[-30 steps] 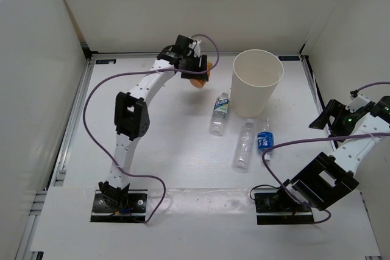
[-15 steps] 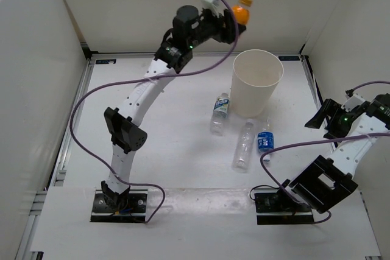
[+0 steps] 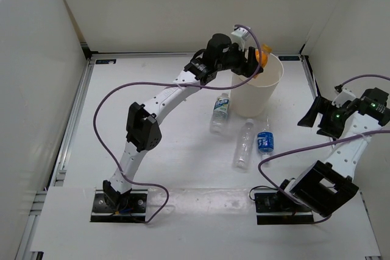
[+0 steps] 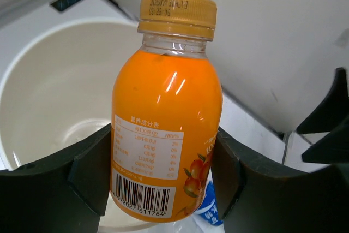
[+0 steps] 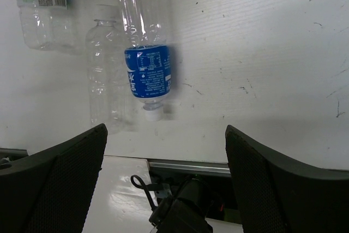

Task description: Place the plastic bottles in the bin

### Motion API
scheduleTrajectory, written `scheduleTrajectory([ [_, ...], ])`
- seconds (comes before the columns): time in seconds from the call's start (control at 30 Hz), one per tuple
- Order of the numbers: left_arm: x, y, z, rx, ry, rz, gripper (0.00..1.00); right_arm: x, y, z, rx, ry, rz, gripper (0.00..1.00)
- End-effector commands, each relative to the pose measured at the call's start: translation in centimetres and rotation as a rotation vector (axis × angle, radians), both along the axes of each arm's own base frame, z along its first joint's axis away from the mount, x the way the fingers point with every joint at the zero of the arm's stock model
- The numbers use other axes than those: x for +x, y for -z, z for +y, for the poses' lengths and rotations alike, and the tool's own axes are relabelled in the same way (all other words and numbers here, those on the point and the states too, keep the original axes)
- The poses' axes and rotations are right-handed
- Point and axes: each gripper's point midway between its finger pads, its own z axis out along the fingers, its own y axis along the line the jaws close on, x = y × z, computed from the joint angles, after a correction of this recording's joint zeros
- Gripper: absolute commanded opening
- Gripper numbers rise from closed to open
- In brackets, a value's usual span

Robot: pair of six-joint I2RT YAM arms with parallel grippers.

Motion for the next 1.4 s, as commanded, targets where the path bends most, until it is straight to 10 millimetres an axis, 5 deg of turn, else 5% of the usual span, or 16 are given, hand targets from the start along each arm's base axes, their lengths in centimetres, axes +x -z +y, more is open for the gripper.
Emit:
scheduleTrajectory([
  [0.0,-1.7,-1.7,-0.3,-0.018,0.035,0.022,0.78,0.1,0.0,0.7,0.003,-0.018,-0.009,0.90],
  [0.13,-1.5,-1.2,0.6,0.005,0.024,0.050,1.00,0.0,0.4,1.2,0.026,-0.027,-0.003,0.89],
  [0.3,-0.9,-5.2,3.0,-0.020,-0.005,-0.009,1.00,0.4,0.8,2.4,0.026,-0.082,0.006,0.89],
  [0.37,0.0,-8.4,5.6,-0.041,-0.062,-0.067,1.00,0.4,0.9,3.0,0.034,-0.104,0.009,0.89],
  [0.43,1.7,-8.5,7.9,-0.024,-0.145,-0.081,1.00,0.7,1.4,4.1,0.027,-0.147,0.005,0.90],
  [0.47,1.2,-12.2,10.5,-0.056,-0.183,-0.138,1.00,0.7,1.5,4.3,0.023,-0.143,0.009,0.90],
  [0.5,2.6,-10.3,12.2,-0.021,-0.248,-0.117,1.00,1.0,2.0,4.8,0.018,-0.164,0.012,0.90],
  [0.53,2.7,-10.6,13.3,-0.013,-0.273,-0.128,1.00,1.5,2.1,5.1,0.004,-0.180,-0.001,0.90],
  [0.57,2.9,-12.1,16.7,-0.013,-0.336,-0.146,1.00,1.8,2.7,5.7,0.022,-0.180,0.004,0.90],
  [0.83,4.0,-6.8,31.6,0.188,-0.712,-0.022,1.00,3.1,7.5,5.9,0.011,-0.169,0.139,0.90],
  [0.87,3.8,-7.5,33.4,0.142,-0.764,0.006,1.00,3.2,7.7,5.7,0.015,-0.162,0.150,0.90],
  [0.93,4.0,-4.7,36.2,0.159,-0.833,0.099,1.00,3.2,8.3,5.1,0.035,-0.139,0.182,0.90],
  [1.0,3.8,-4.0,39.4,0.126,-0.915,0.163,1.00,3.8,8.2,5.1,0.022,-0.151,0.187,0.90],
  [1.07,3.1,-2.0,41.1,0.131,-0.962,0.221,1.00,4.4,7.8,5.8,-0.019,-0.194,0.184,0.90],
  [1.2,1.9,-1.4,45.8,0.110,-1.092,0.247,1.00,5.7,7.9,5.9,-0.118,-0.241,0.191,0.90],
  [1.37,0.7,-0.2,48.4,0.125,-1.177,0.296,1.00,6.2,9.3,5.1,-0.112,-0.206,0.233,0.90],
])
